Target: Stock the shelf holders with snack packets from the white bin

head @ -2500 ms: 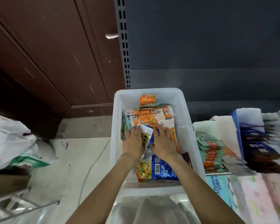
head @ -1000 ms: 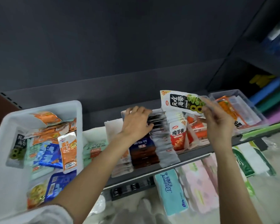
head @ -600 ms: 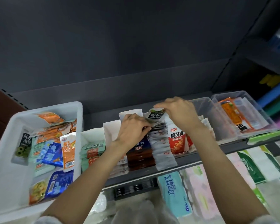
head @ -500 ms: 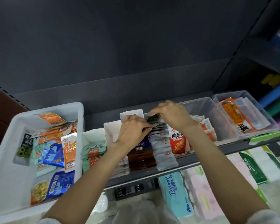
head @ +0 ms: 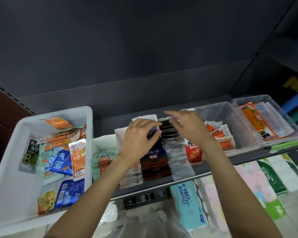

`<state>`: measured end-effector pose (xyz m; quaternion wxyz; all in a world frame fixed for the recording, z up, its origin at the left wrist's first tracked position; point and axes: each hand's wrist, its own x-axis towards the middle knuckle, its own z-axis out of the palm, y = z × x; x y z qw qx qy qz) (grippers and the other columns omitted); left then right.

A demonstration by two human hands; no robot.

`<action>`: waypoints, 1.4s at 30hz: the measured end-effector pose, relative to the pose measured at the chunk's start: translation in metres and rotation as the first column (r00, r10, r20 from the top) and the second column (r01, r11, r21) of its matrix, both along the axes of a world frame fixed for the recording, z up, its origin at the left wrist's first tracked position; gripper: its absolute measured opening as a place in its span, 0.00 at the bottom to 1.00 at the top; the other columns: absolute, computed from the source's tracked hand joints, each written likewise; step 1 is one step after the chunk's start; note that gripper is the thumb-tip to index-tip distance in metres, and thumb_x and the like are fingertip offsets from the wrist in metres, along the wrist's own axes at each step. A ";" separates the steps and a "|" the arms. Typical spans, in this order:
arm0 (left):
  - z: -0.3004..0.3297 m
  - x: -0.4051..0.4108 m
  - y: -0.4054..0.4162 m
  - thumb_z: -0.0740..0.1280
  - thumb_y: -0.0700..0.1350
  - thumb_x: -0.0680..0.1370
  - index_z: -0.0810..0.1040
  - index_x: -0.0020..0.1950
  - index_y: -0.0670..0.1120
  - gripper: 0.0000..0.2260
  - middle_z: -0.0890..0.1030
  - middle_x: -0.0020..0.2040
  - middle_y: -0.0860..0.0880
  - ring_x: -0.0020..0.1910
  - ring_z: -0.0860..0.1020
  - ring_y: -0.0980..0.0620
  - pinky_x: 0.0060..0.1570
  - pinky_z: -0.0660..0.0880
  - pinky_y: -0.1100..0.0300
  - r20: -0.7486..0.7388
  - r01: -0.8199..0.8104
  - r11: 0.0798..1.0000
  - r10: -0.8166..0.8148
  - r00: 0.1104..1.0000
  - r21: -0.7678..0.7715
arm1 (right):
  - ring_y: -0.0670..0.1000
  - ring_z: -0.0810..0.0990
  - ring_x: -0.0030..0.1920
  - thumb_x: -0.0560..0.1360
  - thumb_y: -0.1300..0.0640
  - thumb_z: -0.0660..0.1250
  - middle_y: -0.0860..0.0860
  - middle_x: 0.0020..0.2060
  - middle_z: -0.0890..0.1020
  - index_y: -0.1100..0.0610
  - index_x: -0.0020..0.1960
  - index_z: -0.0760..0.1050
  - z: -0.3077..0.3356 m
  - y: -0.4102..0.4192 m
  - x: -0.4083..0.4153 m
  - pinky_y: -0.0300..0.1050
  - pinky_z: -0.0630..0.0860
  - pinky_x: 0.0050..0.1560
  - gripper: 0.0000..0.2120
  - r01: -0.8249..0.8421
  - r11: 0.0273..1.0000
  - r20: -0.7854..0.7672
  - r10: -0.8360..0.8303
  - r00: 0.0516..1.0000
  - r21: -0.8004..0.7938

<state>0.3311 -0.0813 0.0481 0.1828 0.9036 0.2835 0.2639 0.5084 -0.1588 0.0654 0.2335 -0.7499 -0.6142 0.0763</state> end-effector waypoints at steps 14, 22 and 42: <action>-0.016 -0.265 0.073 0.69 0.42 0.74 0.74 0.52 0.46 0.08 0.79 0.41 0.51 0.40 0.77 0.48 0.38 0.72 0.57 -0.048 -0.536 0.837 0.535 0.844 -0.107 | 0.44 0.79 0.52 0.80 0.53 0.58 0.45 0.55 0.80 0.46 0.68 0.67 0.003 0.053 -0.236 0.43 0.78 0.52 0.17 -0.193 0.981 -0.336 0.194 0.922 0.037; -0.062 -0.335 0.151 0.65 0.44 0.74 0.67 0.69 0.40 0.24 0.72 0.64 0.38 0.62 0.70 0.39 0.61 0.67 0.50 -0.541 -0.455 0.890 0.368 0.756 -0.029 | 0.57 0.59 0.72 0.79 0.54 0.60 0.54 0.74 0.60 0.52 0.76 0.54 -0.063 0.147 -0.348 0.55 0.59 0.71 0.28 -0.226 0.923 -0.021 0.231 0.973 -0.311; -0.025 -0.320 0.168 0.61 0.39 0.78 0.68 0.65 0.42 0.16 0.78 0.55 0.41 0.52 0.78 0.42 0.47 0.72 0.55 -0.562 -0.429 0.900 0.317 0.764 -0.074 | 0.57 0.44 0.76 0.78 0.44 0.60 0.50 0.77 0.48 0.47 0.77 0.47 -0.116 0.171 -0.367 0.64 0.53 0.72 0.34 -0.092 0.838 -0.014 0.100 0.995 -0.537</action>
